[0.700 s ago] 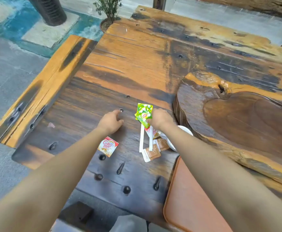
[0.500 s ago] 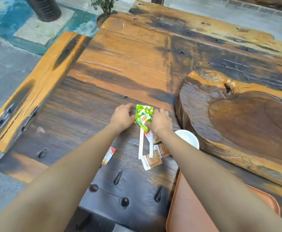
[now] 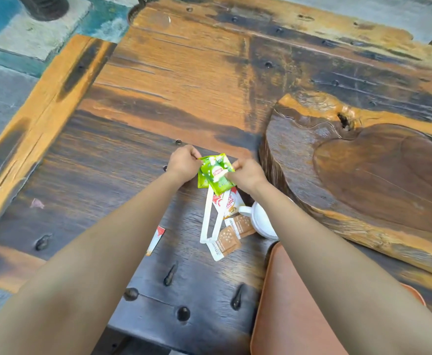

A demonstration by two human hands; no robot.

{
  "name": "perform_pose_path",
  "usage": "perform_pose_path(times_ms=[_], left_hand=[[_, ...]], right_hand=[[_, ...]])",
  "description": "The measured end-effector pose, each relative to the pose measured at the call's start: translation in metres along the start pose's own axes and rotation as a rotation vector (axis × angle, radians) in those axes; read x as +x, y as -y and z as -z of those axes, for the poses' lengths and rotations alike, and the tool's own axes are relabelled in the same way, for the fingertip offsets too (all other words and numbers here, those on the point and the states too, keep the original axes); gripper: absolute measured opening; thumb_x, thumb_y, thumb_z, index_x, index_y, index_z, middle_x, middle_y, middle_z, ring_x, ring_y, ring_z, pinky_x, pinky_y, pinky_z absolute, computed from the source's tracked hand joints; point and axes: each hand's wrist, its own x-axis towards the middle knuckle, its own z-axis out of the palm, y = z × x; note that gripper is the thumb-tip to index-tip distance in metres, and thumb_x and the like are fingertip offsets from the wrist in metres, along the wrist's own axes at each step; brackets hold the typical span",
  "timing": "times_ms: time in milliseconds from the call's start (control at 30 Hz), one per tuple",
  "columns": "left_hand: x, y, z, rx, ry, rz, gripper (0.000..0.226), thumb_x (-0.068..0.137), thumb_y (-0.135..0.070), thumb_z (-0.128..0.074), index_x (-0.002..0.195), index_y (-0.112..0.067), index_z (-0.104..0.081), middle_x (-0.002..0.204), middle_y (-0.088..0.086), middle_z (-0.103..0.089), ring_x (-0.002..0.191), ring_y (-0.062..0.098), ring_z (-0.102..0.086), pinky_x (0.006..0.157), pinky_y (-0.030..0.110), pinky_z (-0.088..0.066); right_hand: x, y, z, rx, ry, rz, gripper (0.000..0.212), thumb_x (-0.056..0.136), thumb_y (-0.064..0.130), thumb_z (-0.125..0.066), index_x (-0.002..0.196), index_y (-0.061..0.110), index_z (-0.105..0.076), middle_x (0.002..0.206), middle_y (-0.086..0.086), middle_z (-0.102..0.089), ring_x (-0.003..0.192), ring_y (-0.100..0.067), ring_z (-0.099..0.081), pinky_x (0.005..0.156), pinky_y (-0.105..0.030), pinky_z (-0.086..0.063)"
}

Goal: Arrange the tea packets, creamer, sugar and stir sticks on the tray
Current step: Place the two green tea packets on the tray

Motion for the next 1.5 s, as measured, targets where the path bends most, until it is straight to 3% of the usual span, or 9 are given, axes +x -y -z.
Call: perform_pose_path(times_ms=[167,367,600,733,867,1100,1233,1333,1500], left_hand=[[-0.007,0.006,0.005,-0.517,-0.057,0.161,0.027,0.084,-0.006,-0.053,0.065,-0.023,-0.044,0.070,0.000,-0.052,0.084,0.025,-0.057,0.083,0.043,-0.053],[-0.028,-0.011,0.026,-0.895,-0.237,0.130,0.023,0.089,-0.005,-0.045,0.074,-0.023,-0.046,0.072,-0.002,-0.053,0.058,0.004,-0.055,0.051,0.021,-0.049],[-0.069,-0.003,0.032,-1.400,-0.040,0.303,0.015,0.095,-0.016,-0.043,0.091,-0.014,-0.057,0.063,-0.006,-0.074,0.059,0.006,-0.070,0.055,0.023,-0.058],[-0.096,-0.011,0.027,-1.386,0.003,0.256,0.016,0.094,-0.010,-0.044,0.087,-0.014,-0.058,0.061,-0.007,-0.074,0.061,0.004,-0.070,0.060,0.021,-0.058],[-0.121,-0.022,0.027,-1.330,0.054,0.171,0.021,0.093,-0.006,-0.042,0.089,-0.017,-0.060,0.066,-0.009,-0.075,0.065,0.001,-0.070,0.062,0.017,-0.057],[-0.178,-0.023,0.003,-1.209,0.159,0.205,0.044,0.092,-0.003,-0.041,0.073,-0.021,-0.076,0.073,-0.007,-0.076,0.068,0.005,-0.071,0.063,0.019,-0.058],[-0.204,-0.017,-0.018,-1.135,0.225,0.235,0.028,0.088,-0.003,-0.045,0.107,-0.012,-0.064,0.083,0.000,-0.077,0.073,0.012,-0.072,0.061,0.026,-0.060],[-0.219,-0.018,-0.032,-1.078,0.250,0.270,0.035,0.085,-0.001,-0.049,0.120,-0.002,-0.056,0.103,0.014,-0.069,0.082,0.020,-0.069,0.072,0.034,-0.059],[-0.231,-0.026,-0.047,-1.048,0.239,0.293,0.020,0.085,0.002,-0.050,0.096,-0.010,-0.063,0.075,0.001,-0.076,0.064,0.010,-0.071,0.065,0.029,-0.059]], right_hand=[[-0.014,0.009,0.027,0.299,-0.063,0.033,0.031,0.079,0.009,-0.067,0.059,0.021,-0.047,0.071,-0.004,-0.058,0.068,-0.018,-0.054,0.064,-0.033,-0.046],[-0.074,-0.004,0.073,0.615,-0.088,-0.025,0.016,0.085,0.012,-0.062,0.073,0.020,-0.057,0.073,0.001,-0.061,0.064,-0.008,-0.055,0.054,-0.019,-0.042],[-0.198,-0.115,0.062,0.793,-0.285,-0.306,0.008,0.084,0.006,-0.062,0.078,0.012,-0.062,0.059,0.007,-0.066,0.049,0.000,-0.056,0.052,-0.020,-0.040],[-0.228,-0.163,0.035,0.771,-0.351,-0.391,0.016,0.084,0.002,-0.061,0.073,0.013,-0.060,0.055,0.006,-0.068,0.050,0.001,-0.061,0.047,-0.011,-0.044],[-0.218,-0.179,0.021,0.562,-0.293,-0.362,0.012,0.082,0.015,-0.067,0.076,0.021,-0.059,0.082,-0.011,-0.070,0.078,-0.025,-0.063,0.075,-0.041,-0.051],[-0.230,-0.179,0.035,-0.270,-0.415,-0.010,0.046,0.081,0.025,-0.064,0.122,0.011,-0.050,0.124,-0.011,-0.052,0.118,-0.030,-0.045,0.102,-0.038,-0.039],[-0.218,-0.183,0.025,-0.385,-0.201,0.267,0.063,0.084,0.026,-0.062,0.140,0.016,-0.034,0.151,-0.006,-0.032,0.141,-0.027,-0.024,0.115,-0.032,-0.010],[-0.211,-0.187,0.016,-0.390,-0.162,0.242,0.064,0.085,0.027,-0.061,0.141,0.013,-0.033,0.152,-0.008,-0.030,0.142,-0.027,-0.023,0.119,-0.039,-0.015],[-0.203,-0.187,0.011,-0.364,-0.218,0.236,0.062,0.083,0.030,-0.063,0.137,0.010,-0.040,0.146,-0.011,-0.038,0.137,-0.031,-0.030,0.116,-0.042,-0.024]])
